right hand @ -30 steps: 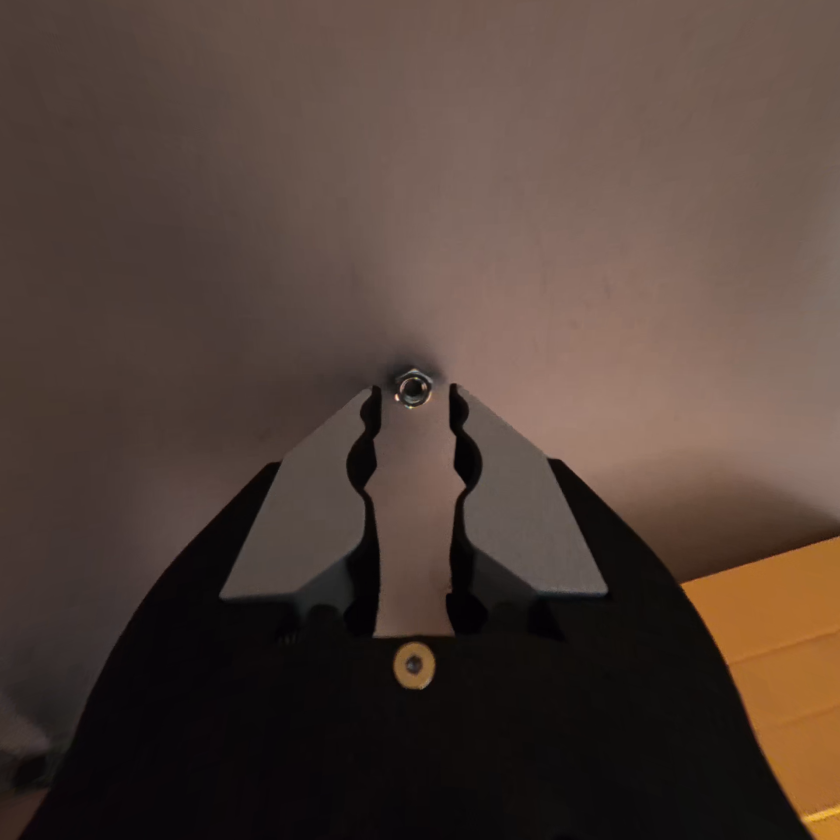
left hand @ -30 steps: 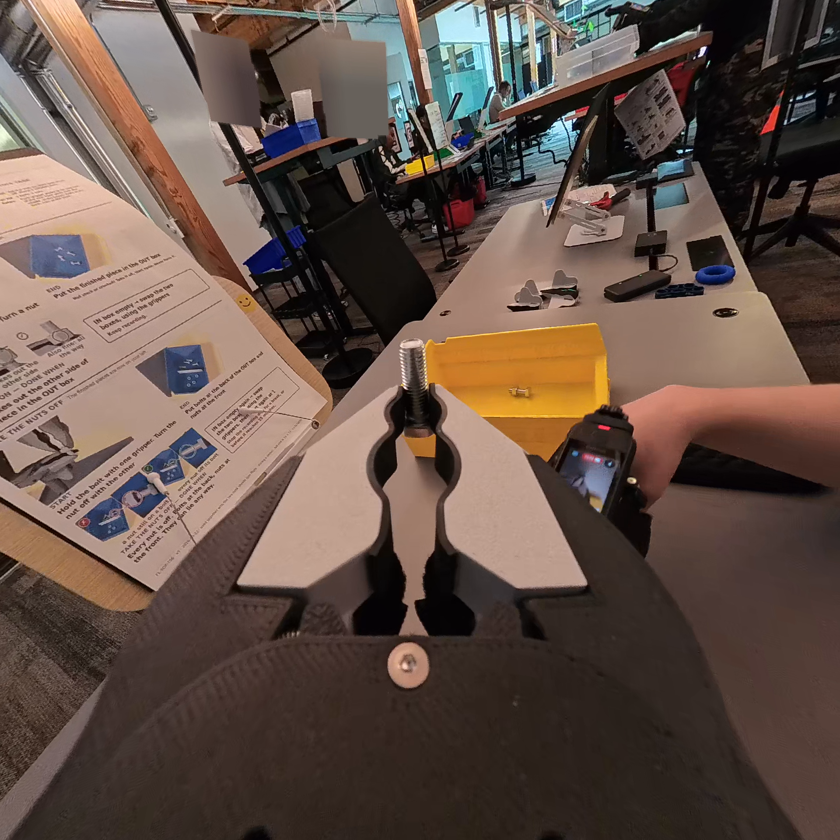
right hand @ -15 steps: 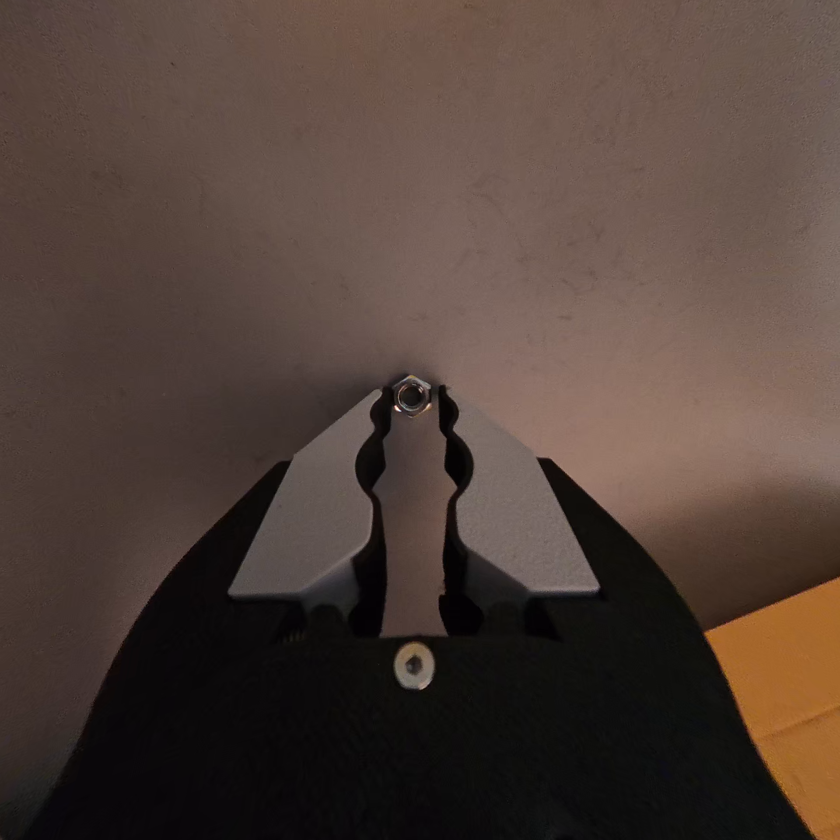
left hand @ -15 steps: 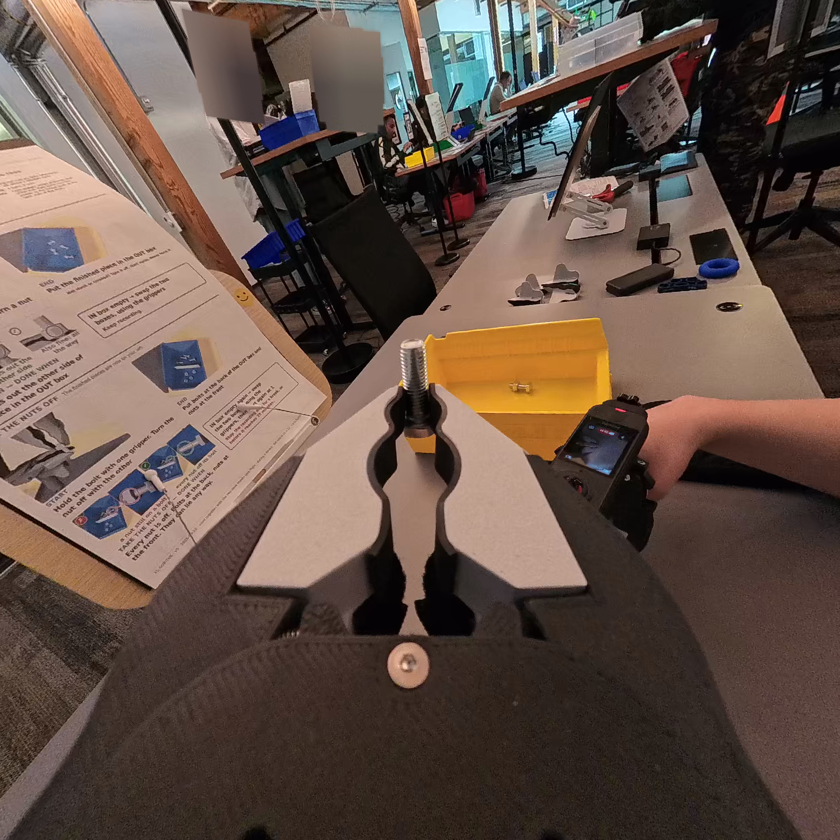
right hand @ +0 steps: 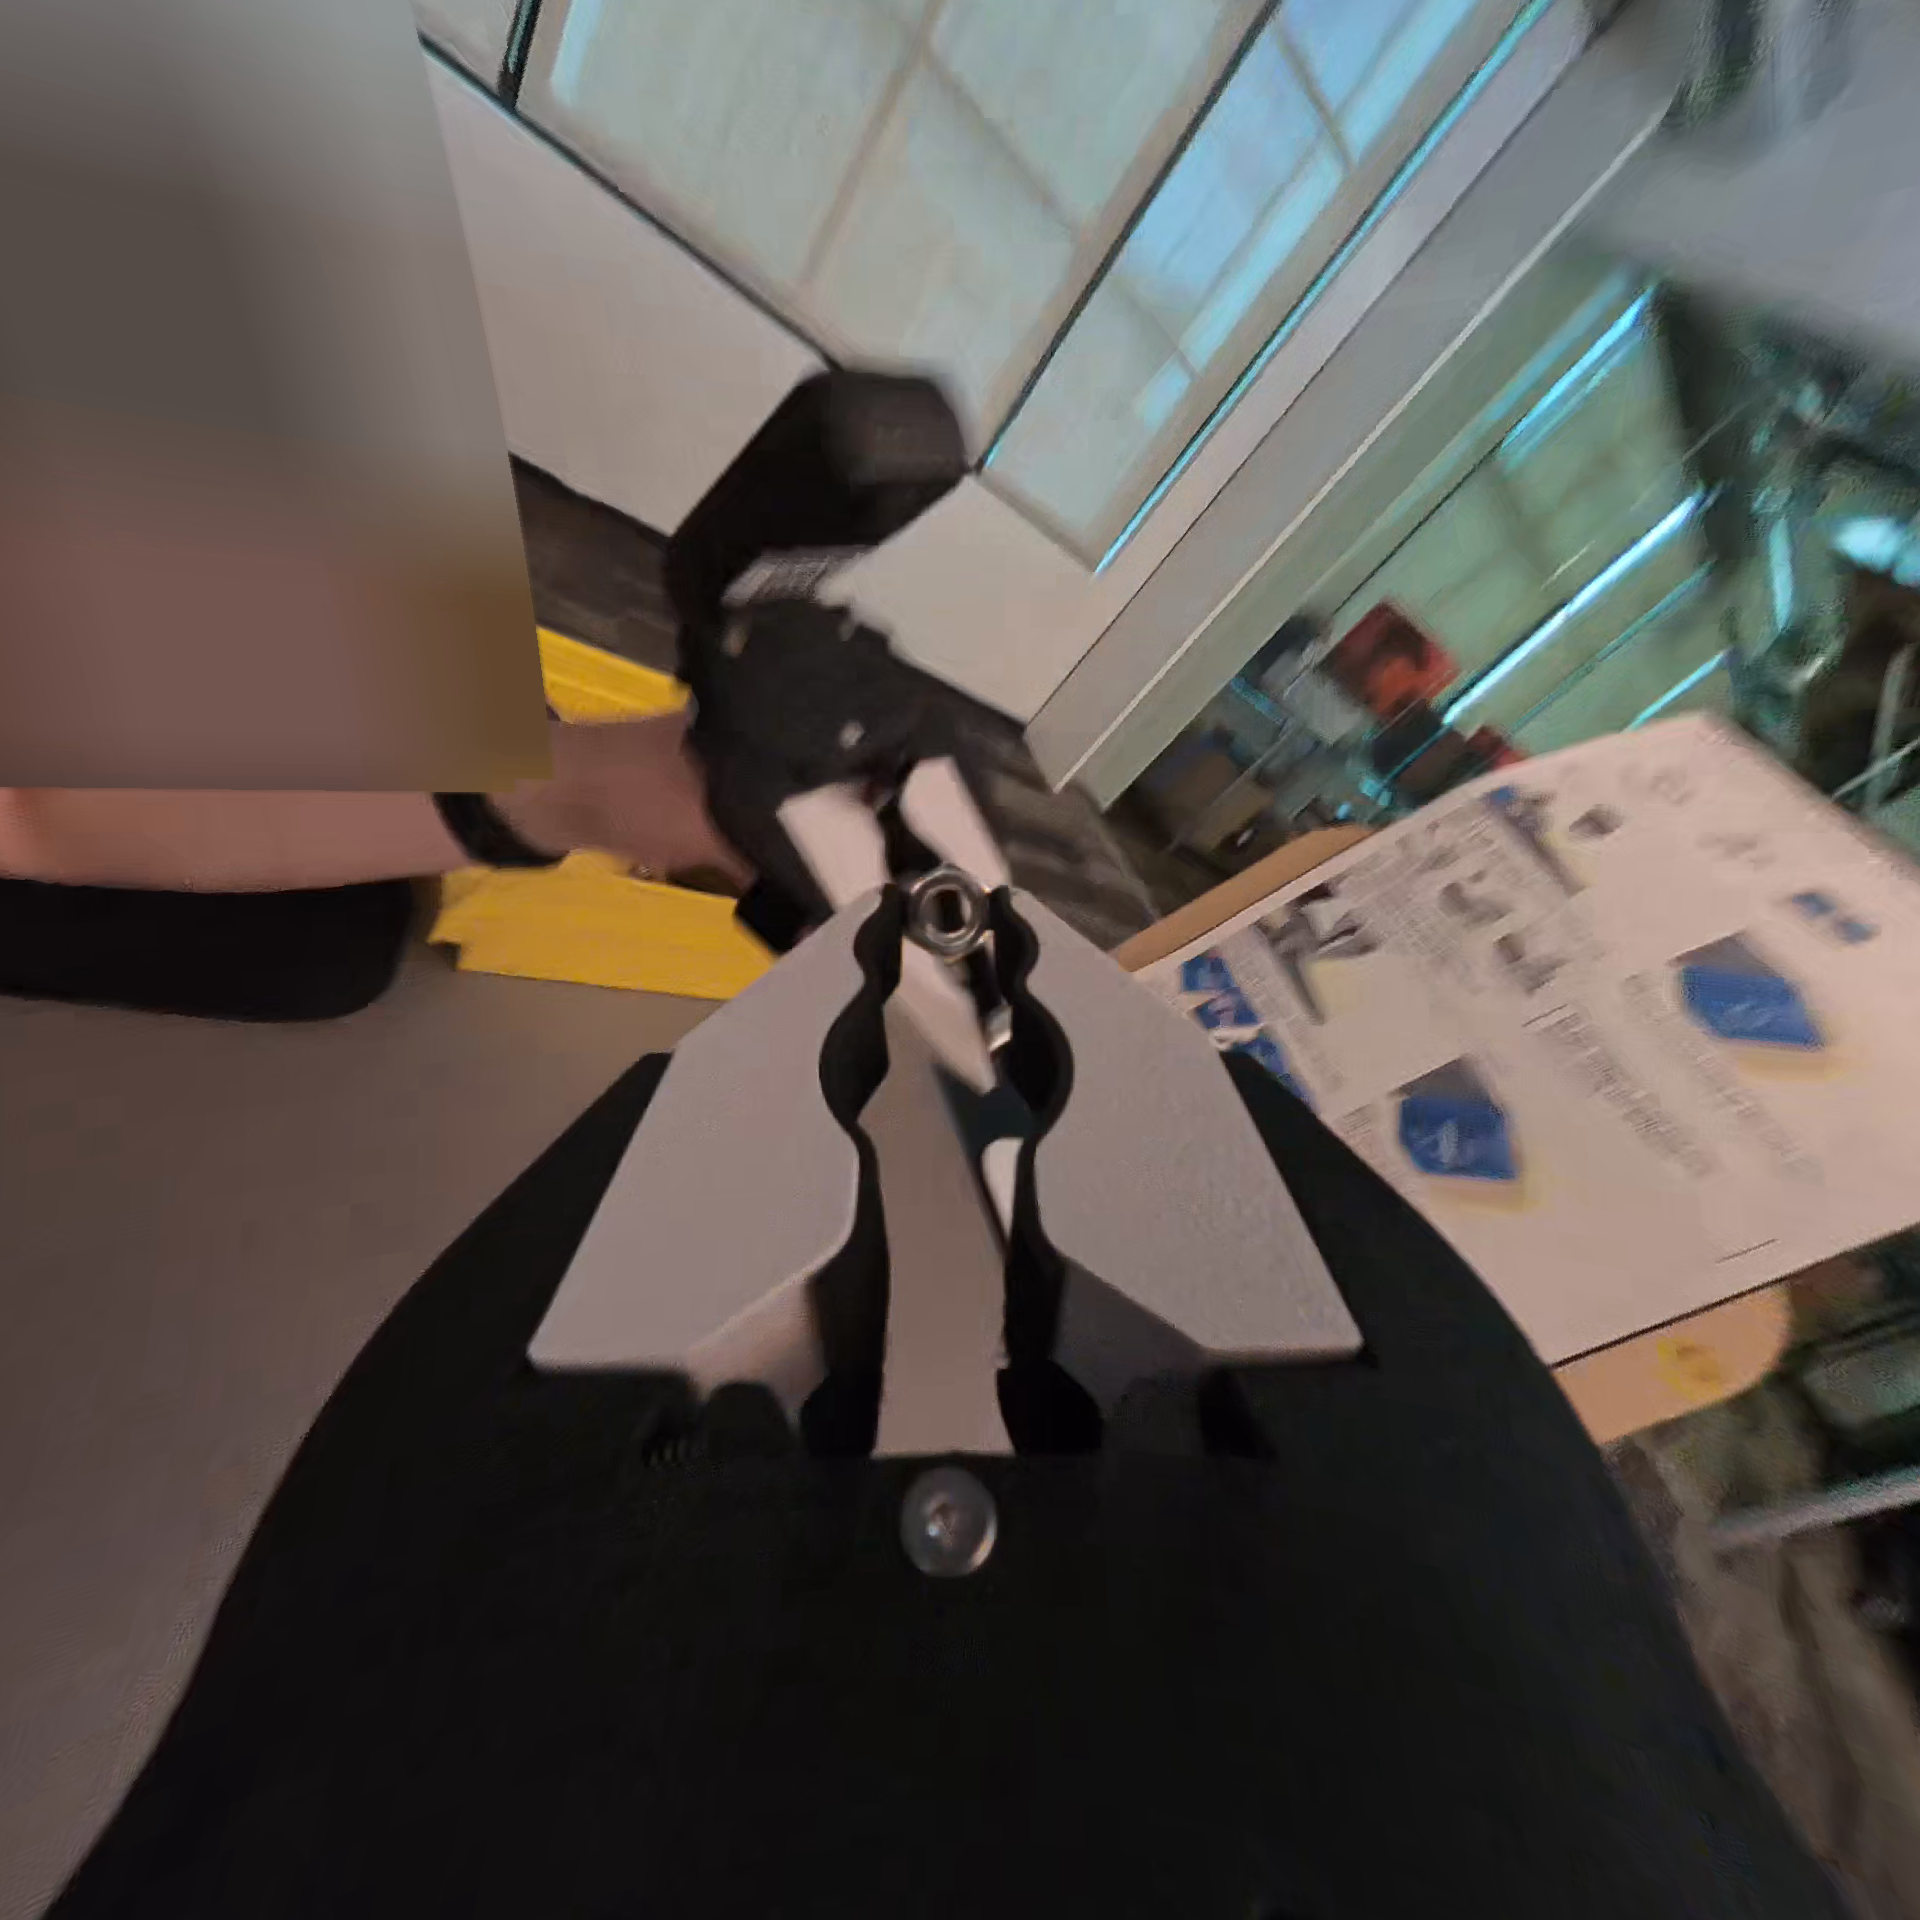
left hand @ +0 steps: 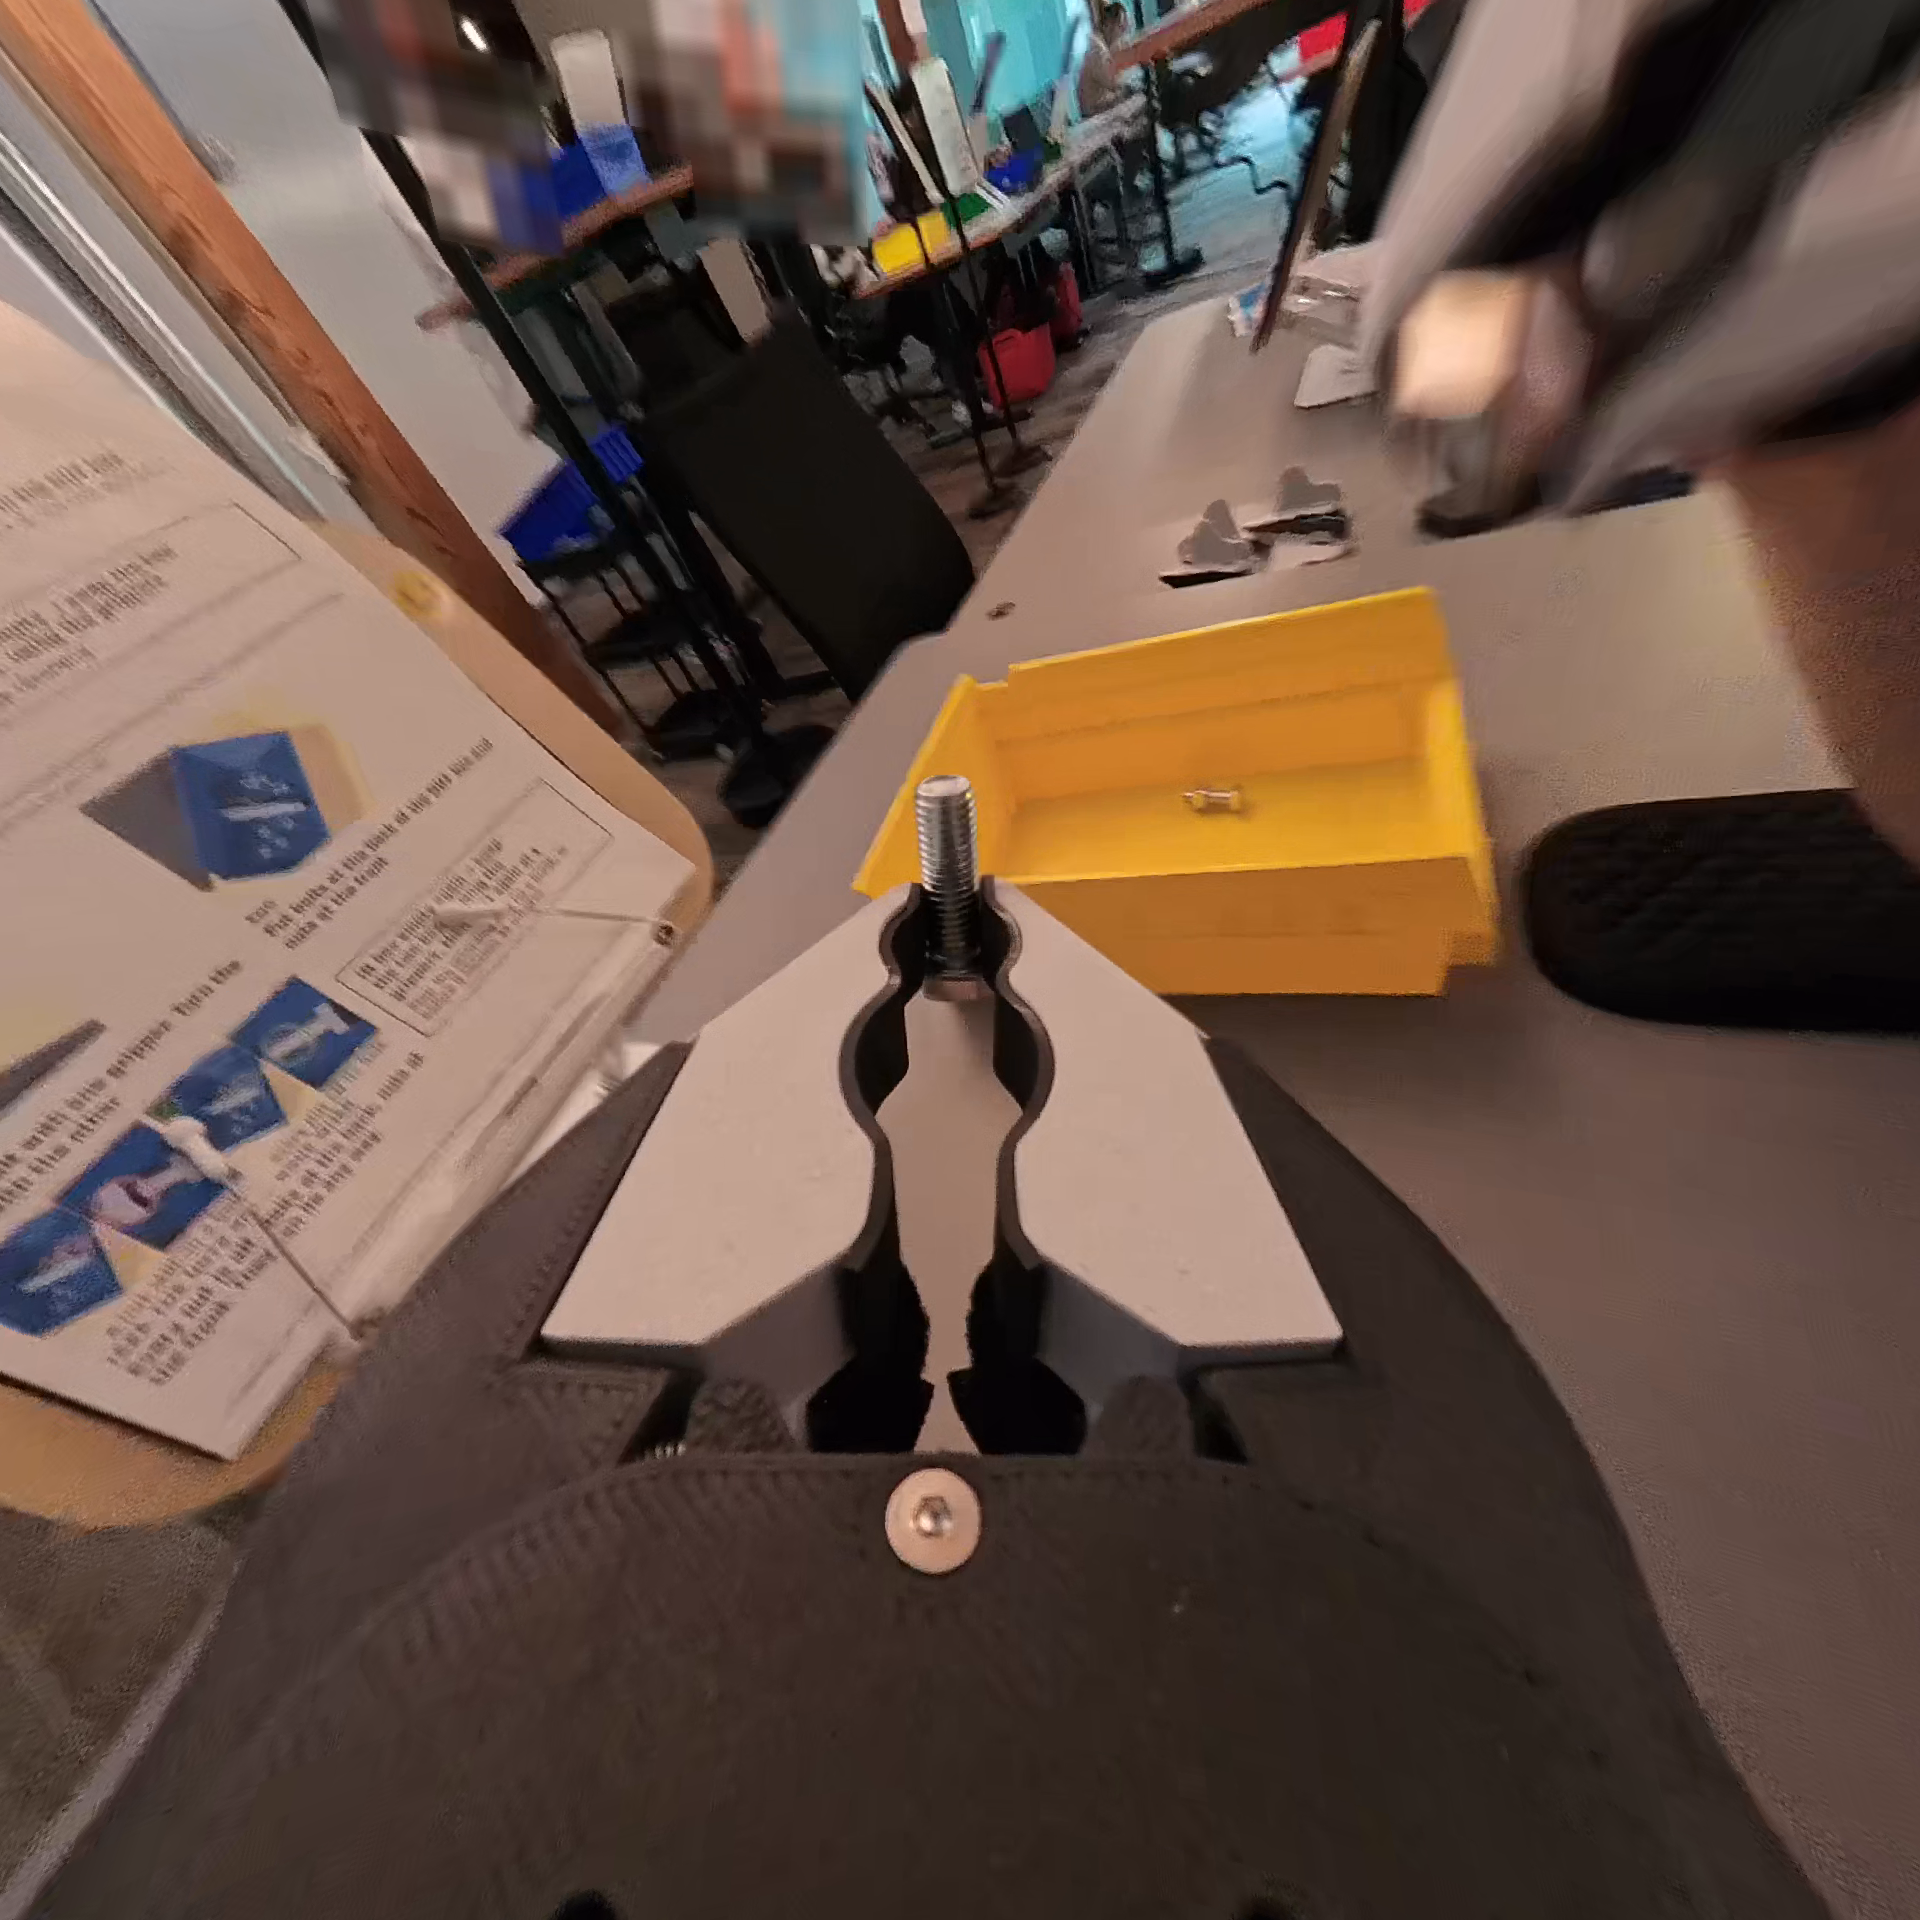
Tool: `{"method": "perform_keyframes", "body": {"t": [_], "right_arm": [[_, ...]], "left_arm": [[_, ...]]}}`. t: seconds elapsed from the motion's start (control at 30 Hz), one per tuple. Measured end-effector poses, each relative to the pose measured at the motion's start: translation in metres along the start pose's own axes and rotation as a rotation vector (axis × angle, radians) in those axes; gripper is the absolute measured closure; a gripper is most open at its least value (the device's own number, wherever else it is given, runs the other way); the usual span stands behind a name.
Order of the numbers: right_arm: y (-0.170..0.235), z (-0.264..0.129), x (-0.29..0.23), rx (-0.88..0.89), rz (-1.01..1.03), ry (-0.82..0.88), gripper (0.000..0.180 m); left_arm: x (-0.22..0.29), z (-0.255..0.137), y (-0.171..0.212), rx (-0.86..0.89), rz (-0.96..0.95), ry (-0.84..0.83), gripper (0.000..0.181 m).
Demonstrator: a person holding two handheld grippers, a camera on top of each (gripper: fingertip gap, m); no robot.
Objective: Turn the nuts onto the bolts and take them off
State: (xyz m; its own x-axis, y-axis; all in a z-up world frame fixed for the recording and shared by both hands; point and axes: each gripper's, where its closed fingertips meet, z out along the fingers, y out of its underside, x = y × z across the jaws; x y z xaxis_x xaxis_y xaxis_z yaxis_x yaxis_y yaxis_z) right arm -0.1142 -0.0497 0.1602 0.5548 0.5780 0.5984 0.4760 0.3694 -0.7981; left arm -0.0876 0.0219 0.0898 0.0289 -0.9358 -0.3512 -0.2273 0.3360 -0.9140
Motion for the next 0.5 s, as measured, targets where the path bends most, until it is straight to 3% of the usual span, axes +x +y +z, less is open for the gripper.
{"method": "perform_keyframes", "body": {"t": [0.13, 0.27, 0.5], "right_arm": [[0.043, -0.009, 0.027, -0.066, 0.058, 0.041, 0.164], [0.111, 0.001, 0.014, -0.256, 0.098, -0.103, 0.164], [0.164, 0.008, -0.01, -0.43, -0.051, -0.257, 0.164]], "left_arm": [[0.011, 0.038, 0.018, 0.153, 0.168, -0.091, 0.174], [0.031, 0.073, 0.062, 0.072, 0.272, -0.094, 0.173], [0.018, 0.085, 0.105, -0.026, 0.323, -0.155, 0.174]]}}
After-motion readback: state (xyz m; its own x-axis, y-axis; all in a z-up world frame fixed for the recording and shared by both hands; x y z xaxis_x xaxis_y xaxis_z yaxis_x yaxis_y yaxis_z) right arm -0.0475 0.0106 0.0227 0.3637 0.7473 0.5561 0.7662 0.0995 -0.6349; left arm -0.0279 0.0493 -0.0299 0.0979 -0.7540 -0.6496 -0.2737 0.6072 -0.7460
